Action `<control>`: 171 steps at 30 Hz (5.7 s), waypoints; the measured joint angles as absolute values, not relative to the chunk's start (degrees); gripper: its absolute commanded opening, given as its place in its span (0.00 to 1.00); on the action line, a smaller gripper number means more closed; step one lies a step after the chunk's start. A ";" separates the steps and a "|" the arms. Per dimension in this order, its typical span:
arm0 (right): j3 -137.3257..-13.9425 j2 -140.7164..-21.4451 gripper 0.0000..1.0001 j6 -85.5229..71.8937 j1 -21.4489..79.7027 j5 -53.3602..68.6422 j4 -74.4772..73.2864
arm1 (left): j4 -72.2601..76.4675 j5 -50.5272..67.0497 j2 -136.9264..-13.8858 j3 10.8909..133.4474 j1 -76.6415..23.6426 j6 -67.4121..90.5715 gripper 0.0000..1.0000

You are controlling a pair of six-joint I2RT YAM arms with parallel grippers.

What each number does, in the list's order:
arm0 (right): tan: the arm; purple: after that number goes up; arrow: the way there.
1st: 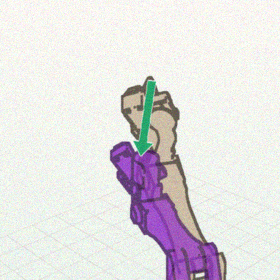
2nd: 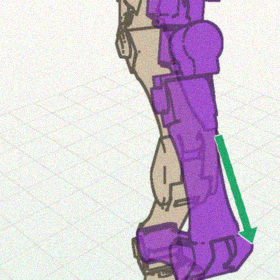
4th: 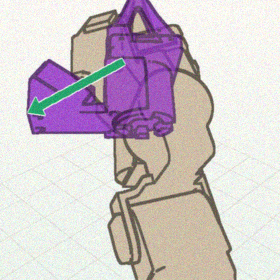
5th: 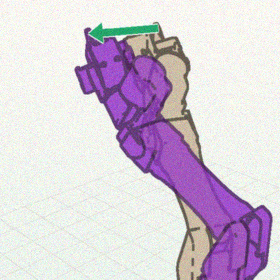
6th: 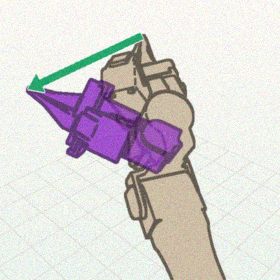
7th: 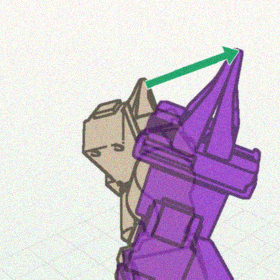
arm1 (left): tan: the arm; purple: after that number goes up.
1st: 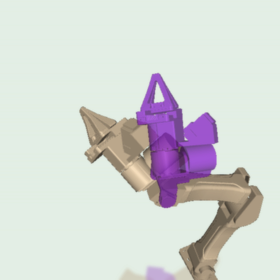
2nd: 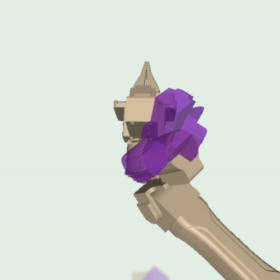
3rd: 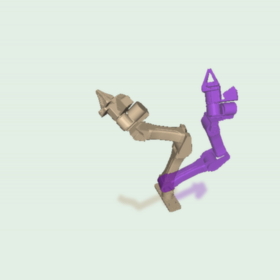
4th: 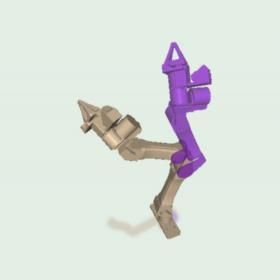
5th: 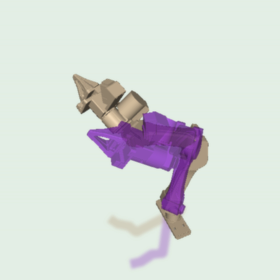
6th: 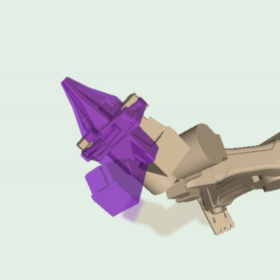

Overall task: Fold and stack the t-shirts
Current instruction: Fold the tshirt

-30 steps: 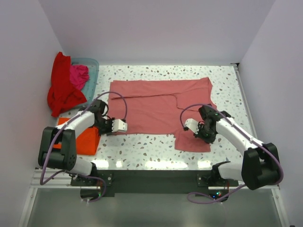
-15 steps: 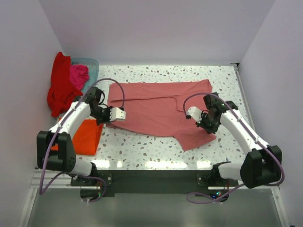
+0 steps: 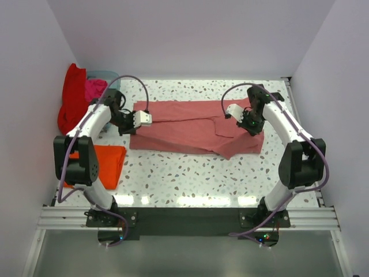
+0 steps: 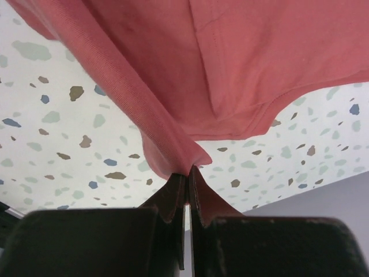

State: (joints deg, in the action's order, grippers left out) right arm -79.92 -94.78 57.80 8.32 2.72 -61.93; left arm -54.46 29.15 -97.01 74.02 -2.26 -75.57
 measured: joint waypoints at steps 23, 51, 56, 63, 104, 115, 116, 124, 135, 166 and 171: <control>-96.57 -109.30 0.00 62.08 7.07 2.50 -63.86 | -53.32 29.30 -105.67 82.28 -2.20 -72.58 0.00; -110.17 -119.59 0.00 63.37 6.35 2.48 -64.99 | -52.14 26.98 -112.57 89.23 -2.20 -72.49 0.00; -113.56 -122.69 0.00 63.72 6.42 2.35 -65.32 | -51.75 26.55 -112.57 89.14 -2.20 -72.53 0.00; -116.16 -125.29 0.00 64.64 6.76 1.96 -65.67 | -50.76 26.13 -112.66 89.14 -2.20 -72.47 0.00; -125.40 -134.10 0.58 62.22 6.52 -0.91 -64.03 | -45.34 22.94 -119.28 91.07 -1.30 -64.84 0.36; -119.33 -125.89 0.50 44.82 -2.55 7.64 -72.77 | -43.86 27.51 -108.22 88.77 1.30 -51.35 0.40; -116.71 -124.57 0.50 43.42 -3.40 8.32 -72.75 | -43.55 27.86 -107.18 87.88 0.73 -49.93 0.40; -101.36 -121.75 0.51 35.66 -3.70 8.95 -69.58 | -39.86 27.29 -106.96 77.47 -1.87 -42.46 0.39; -94.63 -121.86 0.06 32.14 -3.99 3.79 -61.49 | -34.24 22.70 -108.20 70.00 -1.91 -39.59 0.22; -96.44 -108.84 0.36 22.90 -6.11 13.26 -65.80 | -11.05 34.39 -96.23 69.47 -30.28 -40.25 0.40; -98.56 -115.24 0.37 18.55 -6.13 13.52 -63.81 | 0.69 35.62 -104.12 70.04 -39.42 -45.47 0.38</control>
State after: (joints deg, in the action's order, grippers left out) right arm -98.56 -115.24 18.55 -6.13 13.52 -63.81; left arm 0.69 35.62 -104.12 70.04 -39.42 -45.47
